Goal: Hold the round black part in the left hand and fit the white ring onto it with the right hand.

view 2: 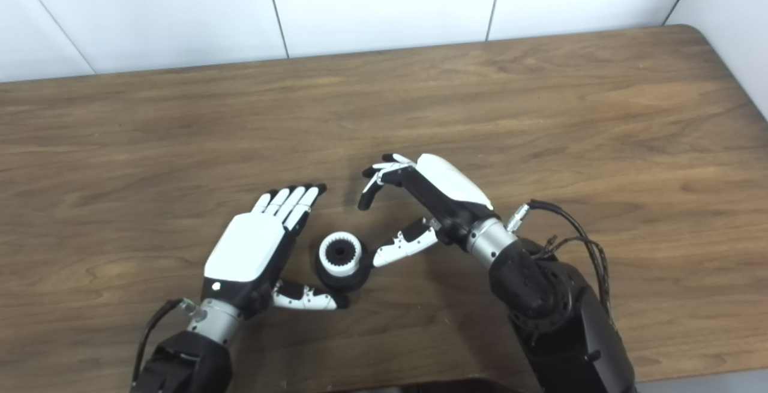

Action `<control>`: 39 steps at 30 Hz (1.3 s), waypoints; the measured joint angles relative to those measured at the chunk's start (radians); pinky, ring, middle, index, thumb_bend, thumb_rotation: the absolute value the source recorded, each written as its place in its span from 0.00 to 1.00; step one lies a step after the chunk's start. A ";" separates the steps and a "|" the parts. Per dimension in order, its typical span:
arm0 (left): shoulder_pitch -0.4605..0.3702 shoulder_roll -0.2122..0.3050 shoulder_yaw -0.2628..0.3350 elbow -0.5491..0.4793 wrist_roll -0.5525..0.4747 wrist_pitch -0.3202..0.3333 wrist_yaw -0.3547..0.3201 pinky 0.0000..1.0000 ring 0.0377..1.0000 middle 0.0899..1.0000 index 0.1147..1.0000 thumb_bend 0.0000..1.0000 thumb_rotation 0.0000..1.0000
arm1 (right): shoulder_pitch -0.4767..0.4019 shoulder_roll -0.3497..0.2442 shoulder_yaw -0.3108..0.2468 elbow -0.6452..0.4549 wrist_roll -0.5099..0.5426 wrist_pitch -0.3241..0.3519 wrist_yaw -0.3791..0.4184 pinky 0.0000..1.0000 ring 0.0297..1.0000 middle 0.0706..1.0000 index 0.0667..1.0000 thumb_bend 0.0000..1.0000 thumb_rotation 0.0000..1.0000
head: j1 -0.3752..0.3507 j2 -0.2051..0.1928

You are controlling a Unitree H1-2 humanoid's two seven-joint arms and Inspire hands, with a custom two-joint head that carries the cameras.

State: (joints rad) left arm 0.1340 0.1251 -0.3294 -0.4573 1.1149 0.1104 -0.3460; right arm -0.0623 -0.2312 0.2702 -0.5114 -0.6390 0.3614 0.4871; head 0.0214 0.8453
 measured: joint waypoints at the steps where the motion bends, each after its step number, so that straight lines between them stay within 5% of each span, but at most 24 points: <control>1: -0.004 0.003 0.013 -0.010 -0.014 0.003 -0.013 1.00 0.98 1.00 1.00 1.00 0.39 | 0.000 0.000 -0.003 0.000 0.002 0.000 -0.004 0.81 0.95 0.84 0.57 0.97 0.33 | 0.000 0.000; 5: -0.016 0.021 0.068 -0.062 -0.093 0.040 -0.084 1.00 1.00 1.00 1.00 1.00 0.43 | -0.001 -0.001 -0.015 0.002 0.014 0.000 -0.009 0.82 0.95 0.84 0.59 0.96 0.35 | 0.008 -0.006; 9: -0.017 0.043 0.160 -0.134 -0.274 0.109 -0.156 1.00 1.00 1.00 1.00 1.00 0.40 | -0.001 -0.003 -0.034 0.003 0.023 0.000 -0.012 0.81 0.94 0.84 0.64 0.93 0.46 | 0.015 -0.012; 10: -0.017 0.050 0.188 -0.151 -0.324 0.128 -0.167 0.92 0.98 0.99 1.00 1.00 0.42 | -0.001 -0.005 -0.039 0.003 0.024 0.000 -0.013 0.81 0.94 0.84 0.66 0.91 0.48 | 0.017 -0.014; 12: -0.017 0.068 0.236 -0.167 -0.387 0.152 -0.171 0.82 0.96 0.98 1.00 1.00 0.45 | -0.001 -0.011 -0.049 0.003 0.027 0.000 -0.014 0.81 0.95 0.85 0.68 0.87 0.52 | 0.017 -0.017; 18: 0.001 0.115 0.341 -0.182 -0.548 0.214 -0.170 0.82 0.95 0.98 1.00 1.00 0.43 | 0.000 -0.025 -0.077 0.003 0.045 0.001 -0.015 0.82 0.95 0.86 0.73 0.75 0.62 | 0.018 -0.020; 21: 0.027 0.107 0.377 -0.182 -0.619 0.225 -0.134 0.87 0.94 0.96 1.00 0.96 0.46 | 0.004 -0.025 -0.088 0.003 0.051 0.001 -0.020 0.82 0.94 0.86 0.75 0.67 0.72 | 0.020 -0.021; 26: 0.069 0.040 0.447 -0.165 -0.740 0.183 0.000 0.93 0.91 0.90 0.94 0.74 0.51 | 0.025 -0.015 -0.127 0.003 0.083 0.005 -0.067 0.85 0.91 0.89 0.84 0.55 0.92 | 0.022 -0.020; 28: 0.078 0.012 0.458 -0.138 -0.771 0.150 0.049 0.87 0.88 0.89 0.93 0.65 0.65 | 0.038 0.000 -0.154 0.005 0.117 0.016 -0.090 0.84 0.89 0.90 0.88 0.53 0.98 | 0.022 -0.020; 32: 0.101 0.000 0.486 -0.094 -0.814 0.121 0.118 0.87 0.89 0.92 0.94 0.57 0.86 | 0.052 0.029 -0.213 0.038 0.194 0.012 -0.144 0.82 0.88 0.91 0.91 0.48 1.00 | 0.018 -0.022; 34: 0.104 -0.003 0.513 -0.079 -0.865 0.111 0.152 0.97 0.93 0.95 0.96 0.58 0.95 | 0.062 0.035 -0.246 0.045 0.239 0.012 -0.171 0.84 0.90 0.93 0.93 0.48 1.00 | 0.015 -0.022; 39: 0.112 -0.015 0.547 -0.055 -1.040 0.111 0.206 1.00 0.98 0.98 1.00 0.58 1.00 | 0.070 0.053 -0.293 0.066 0.346 0.012 -0.212 0.91 0.95 0.95 0.95 0.50 1.00 | 0.017 -0.022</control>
State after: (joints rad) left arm 0.2461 0.1097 0.2176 -0.5123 0.0753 0.2212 -0.1403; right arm 0.0073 -0.1785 -0.0225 -0.4456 -0.2929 0.3731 0.2753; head 0.0383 0.8237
